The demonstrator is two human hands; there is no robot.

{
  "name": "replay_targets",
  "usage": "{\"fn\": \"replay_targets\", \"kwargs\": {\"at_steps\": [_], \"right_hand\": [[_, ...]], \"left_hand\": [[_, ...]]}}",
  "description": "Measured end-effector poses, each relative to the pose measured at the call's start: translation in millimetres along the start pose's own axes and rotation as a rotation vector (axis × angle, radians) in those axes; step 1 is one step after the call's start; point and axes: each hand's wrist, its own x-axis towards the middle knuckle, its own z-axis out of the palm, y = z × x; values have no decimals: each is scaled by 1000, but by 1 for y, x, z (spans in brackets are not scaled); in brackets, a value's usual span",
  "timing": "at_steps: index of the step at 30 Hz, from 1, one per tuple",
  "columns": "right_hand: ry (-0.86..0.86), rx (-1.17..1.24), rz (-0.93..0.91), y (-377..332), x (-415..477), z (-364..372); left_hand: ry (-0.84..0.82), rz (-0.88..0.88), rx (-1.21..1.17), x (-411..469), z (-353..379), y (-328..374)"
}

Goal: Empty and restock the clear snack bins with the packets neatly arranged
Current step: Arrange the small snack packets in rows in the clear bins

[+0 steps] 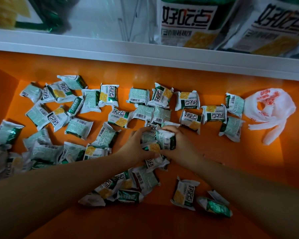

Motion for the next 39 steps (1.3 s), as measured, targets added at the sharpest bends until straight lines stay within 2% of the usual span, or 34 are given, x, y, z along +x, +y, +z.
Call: {"fn": "replay_targets", "kwargs": {"at_steps": [4, 10, 20, 25, 28, 34, 36, 39], "right_hand": [[47, -127, -47, -9, -7, -10], [164, -154, -108, -43, -43, -41], [269, -185, -264, -118, -170, -91], [339, -335, -375, -161, -237, -122], [420, -342, -480, -189, -263, -146], [701, -388, -627, -246, -244, -205], [711, -392, -602, -261, -226, -220], [659, -398, -536, -271, -198, -236]], "left_hand": [[32, 29, -12, -6, -2, 9], [128, 190, 16, -34, -5, 52], [246, 469, 42, -150, 7, 136], [367, 657, 99, -203, 11, 184], [429, 778, 149, -221, 1, 223], [550, 958, 203, -209, -45, 317], [551, 945, 215, -196, -60, 339], [506, 831, 276, -174, -77, 356]]}}
